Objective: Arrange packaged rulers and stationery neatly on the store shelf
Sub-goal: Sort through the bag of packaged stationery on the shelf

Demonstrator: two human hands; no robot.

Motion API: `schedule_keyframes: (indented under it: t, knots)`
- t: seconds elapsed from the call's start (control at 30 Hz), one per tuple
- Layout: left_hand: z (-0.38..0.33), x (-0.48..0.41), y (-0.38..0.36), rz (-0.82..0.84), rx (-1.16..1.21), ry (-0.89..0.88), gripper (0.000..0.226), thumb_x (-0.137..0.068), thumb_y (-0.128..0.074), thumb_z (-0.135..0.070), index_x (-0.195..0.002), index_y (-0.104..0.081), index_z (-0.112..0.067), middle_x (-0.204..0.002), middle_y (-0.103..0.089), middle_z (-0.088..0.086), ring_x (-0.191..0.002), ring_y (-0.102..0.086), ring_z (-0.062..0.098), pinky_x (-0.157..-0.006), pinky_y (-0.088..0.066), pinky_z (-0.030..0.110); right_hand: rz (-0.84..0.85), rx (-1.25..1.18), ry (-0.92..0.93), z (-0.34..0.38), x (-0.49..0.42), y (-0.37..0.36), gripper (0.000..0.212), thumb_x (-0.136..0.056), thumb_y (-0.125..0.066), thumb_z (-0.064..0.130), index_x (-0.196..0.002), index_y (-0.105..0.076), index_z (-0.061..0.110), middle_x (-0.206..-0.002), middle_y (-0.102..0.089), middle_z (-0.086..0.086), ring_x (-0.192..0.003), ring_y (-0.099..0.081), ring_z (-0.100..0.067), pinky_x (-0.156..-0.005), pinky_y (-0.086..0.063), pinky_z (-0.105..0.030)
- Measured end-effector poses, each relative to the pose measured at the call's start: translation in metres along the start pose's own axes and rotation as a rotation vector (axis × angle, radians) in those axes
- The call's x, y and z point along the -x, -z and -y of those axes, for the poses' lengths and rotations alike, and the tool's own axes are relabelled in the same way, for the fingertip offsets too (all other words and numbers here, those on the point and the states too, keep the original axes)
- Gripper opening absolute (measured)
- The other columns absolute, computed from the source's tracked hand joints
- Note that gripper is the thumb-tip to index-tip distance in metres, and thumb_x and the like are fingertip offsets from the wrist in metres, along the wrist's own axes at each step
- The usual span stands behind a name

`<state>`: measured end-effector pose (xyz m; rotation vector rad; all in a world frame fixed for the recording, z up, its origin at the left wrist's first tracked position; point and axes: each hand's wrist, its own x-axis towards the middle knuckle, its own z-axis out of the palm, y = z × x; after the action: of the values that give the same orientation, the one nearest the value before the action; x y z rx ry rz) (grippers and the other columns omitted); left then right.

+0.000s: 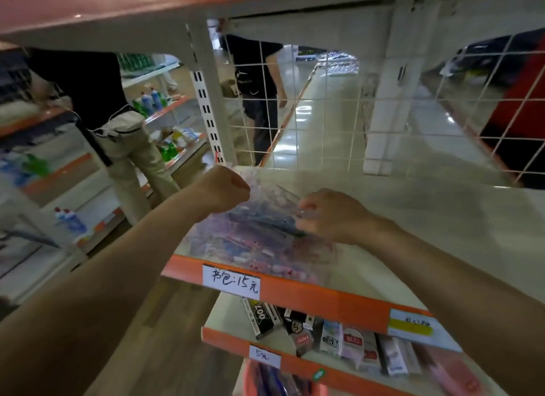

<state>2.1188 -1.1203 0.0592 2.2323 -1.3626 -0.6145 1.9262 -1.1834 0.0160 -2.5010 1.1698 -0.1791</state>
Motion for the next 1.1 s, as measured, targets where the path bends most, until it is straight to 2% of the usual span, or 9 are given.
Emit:
schedule_keyframes:
  t: [0.1, 0.27, 0.5, 0.63, 0.77, 0.83, 0.9, 0.97, 1.1]
  knots:
    - [0.014, 0.003, -0.001, -0.009, -0.016, -0.007, 0.017, -0.09, -0.057, -0.008, -0.101, -0.068, -0.014, -0.093, -0.059, 0.004, -0.064, -0.048, 0.006, -0.052, -0.036, 0.01, 0.024, 0.034, 0.035, 0.008, -0.008, -0.013, 0.019, -0.081, -0.066, 0.041, -0.077, -0.058, 0.025, -0.09, -0.053, -0.003, -0.087, -0.053, -0.025, -0.068, -0.041, -0.03]
    - [0.026, 0.004, -0.003, -0.063, -0.029, -0.033, 0.024, -0.09, -0.057, -0.008, -0.112, -0.069, -0.009, -0.099, -0.064, 0.005, -0.07, -0.053, 0.008, -0.057, -0.039, 0.013, 0.046, 0.045, 0.018, 0.003, -0.006, -0.008, 0.032, -0.083, -0.064, 0.034, -0.111, -0.065, 0.017, -0.109, -0.06, -0.001, -0.1, -0.058, -0.021, -0.084, -0.046, -0.031]
    - [0.026, -0.001, -0.006, -0.052, -0.015, -0.124, 0.027, -0.09, -0.058, -0.01, -0.116, -0.065, -0.014, -0.107, -0.062, 0.002, -0.064, -0.055, 0.007, -0.052, -0.04, 0.013, 0.074, -0.111, -0.014, -0.009, -0.003, 0.001, 0.029, -0.08, -0.068, 0.032, -0.106, -0.065, 0.019, -0.1, -0.062, 0.005, -0.093, -0.059, -0.014, -0.081, -0.047, -0.029]
    - [0.019, 0.001, -0.01, 0.009, -0.025, -0.205, 0.029, -0.091, -0.058, -0.009, -0.118, -0.065, -0.015, -0.118, -0.063, 0.002, -0.09, -0.057, 0.008, -0.075, -0.042, 0.01, 0.014, -0.265, 0.062, -0.014, 0.0, 0.007, 0.015, -0.082, -0.068, 0.025, -0.091, -0.072, 0.013, -0.084, -0.068, -0.002, -0.077, -0.059, -0.014, -0.069, -0.044, -0.027]
    - [0.013, 0.001, -0.013, 0.009, 0.066, -0.198, 0.021, -0.093, -0.057, -0.017, -0.109, -0.07, -0.017, -0.096, -0.068, -0.002, -0.06, -0.051, 0.001, -0.049, -0.037, 0.003, 0.008, -0.339, 0.143, -0.015, 0.003, 0.015, 0.018, -0.089, -0.063, 0.025, -0.094, -0.075, 0.012, -0.079, -0.068, -0.002, -0.069, -0.056, -0.011, -0.064, -0.041, -0.027]
    - [0.01, 0.0, -0.01, -0.013, 0.127, -0.178, 0.018, -0.094, -0.056, -0.026, -0.098, -0.073, -0.022, -0.089, -0.071, 0.004, -0.054, -0.05, 0.007, -0.051, -0.038, 0.012, -0.011, -0.376, 0.162, -0.014, 0.005, 0.021, 0.019, -0.091, -0.06, 0.022, -0.095, -0.075, 0.01, -0.077, -0.069, -0.002, -0.067, -0.056, -0.01, -0.061, -0.04, -0.024]
    - [0.004, 0.004, -0.005, -0.011, 0.262, -0.17, 0.023, -0.095, -0.053, -0.033, -0.094, -0.072, -0.02, -0.084, -0.072, -0.001, -0.055, -0.057, 0.0, -0.057, -0.039, 0.009, -0.043, -0.425, 0.17, -0.013, 0.006, 0.027, 0.019, -0.091, -0.06, 0.02, -0.095, -0.075, 0.009, -0.082, -0.071, -0.003, -0.071, -0.059, -0.009, -0.062, -0.042, -0.019]
    - [0.001, 0.007, 0.0, 0.012, 0.361, -0.193, 0.024, -0.092, -0.055, -0.038, -0.093, -0.072, -0.021, -0.082, -0.072, -0.01, -0.07, -0.063, -0.004, -0.065, -0.042, 0.01, -0.05, -0.469, 0.173, -0.01, 0.006, 0.03, 0.021, -0.091, -0.06, 0.02, -0.095, -0.075, 0.006, -0.084, -0.072, -0.003, -0.07, -0.06, -0.006, -0.065, -0.044, -0.018]
    - [0.006, 0.011, -0.002, 0.081, 0.178, -0.247, 0.004, -0.086, -0.068, -0.02, -0.085, -0.069, -0.023, -0.073, -0.07, -0.012, -0.064, -0.064, -0.005, -0.063, -0.047, 0.011, 0.071, -0.554, 0.078, -0.008, -0.004, 0.026, 0.03, -0.093, -0.056, 0.03, -0.093, -0.072, 0.004, -0.085, -0.072, -0.006, -0.067, -0.061, -0.008, -0.065, -0.047, -0.022]
